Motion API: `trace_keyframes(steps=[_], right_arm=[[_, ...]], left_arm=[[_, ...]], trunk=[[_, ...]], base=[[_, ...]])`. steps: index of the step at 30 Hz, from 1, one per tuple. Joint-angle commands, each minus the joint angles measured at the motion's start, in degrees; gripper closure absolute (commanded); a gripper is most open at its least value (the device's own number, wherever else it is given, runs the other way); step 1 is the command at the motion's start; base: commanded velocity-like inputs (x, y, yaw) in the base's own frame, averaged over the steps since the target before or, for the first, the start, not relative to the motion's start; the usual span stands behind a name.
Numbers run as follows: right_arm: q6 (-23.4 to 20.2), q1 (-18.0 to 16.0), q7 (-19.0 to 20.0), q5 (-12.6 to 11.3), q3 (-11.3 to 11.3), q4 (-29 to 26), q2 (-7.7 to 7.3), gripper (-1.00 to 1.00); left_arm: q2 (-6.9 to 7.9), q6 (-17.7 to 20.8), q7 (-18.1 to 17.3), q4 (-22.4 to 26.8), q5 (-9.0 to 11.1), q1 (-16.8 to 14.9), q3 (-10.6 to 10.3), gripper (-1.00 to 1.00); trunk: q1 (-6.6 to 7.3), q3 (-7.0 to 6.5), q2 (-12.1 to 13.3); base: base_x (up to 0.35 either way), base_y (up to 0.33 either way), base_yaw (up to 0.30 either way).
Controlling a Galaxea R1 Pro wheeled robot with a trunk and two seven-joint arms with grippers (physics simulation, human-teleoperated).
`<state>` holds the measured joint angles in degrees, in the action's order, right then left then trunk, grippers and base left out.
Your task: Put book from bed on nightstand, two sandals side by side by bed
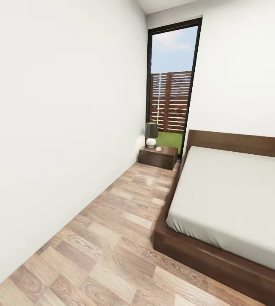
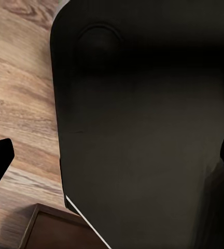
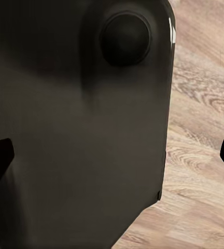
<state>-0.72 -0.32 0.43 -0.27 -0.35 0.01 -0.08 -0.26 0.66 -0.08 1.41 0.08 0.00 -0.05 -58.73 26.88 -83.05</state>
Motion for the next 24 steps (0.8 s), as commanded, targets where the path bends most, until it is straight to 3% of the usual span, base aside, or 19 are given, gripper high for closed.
trace_keyframes(steps=[1, 24], right_arm=[[-0.1, 0.0, 0.0, 0.0, 0.0, 0.0, -0.01, -1.00], [-0.1, 0.0, -0.1, -0.1, -0.3, 0.1, -0.02, -1.00]], left_arm=[[0.00, 0.1, 0.0, 0.1, 0.0, 0.0, 0.0, -1.00], [-0.03, 0.0, 0.0, 0.6, 0.0, 0.0, 0.0, -1.00]], trunk=[[0.00, 0.05, 0.0], [0.00, 0.05, 0.0]], base=[[0.000, 0.000, -0.053], [0.000, 0.000, -0.271]])
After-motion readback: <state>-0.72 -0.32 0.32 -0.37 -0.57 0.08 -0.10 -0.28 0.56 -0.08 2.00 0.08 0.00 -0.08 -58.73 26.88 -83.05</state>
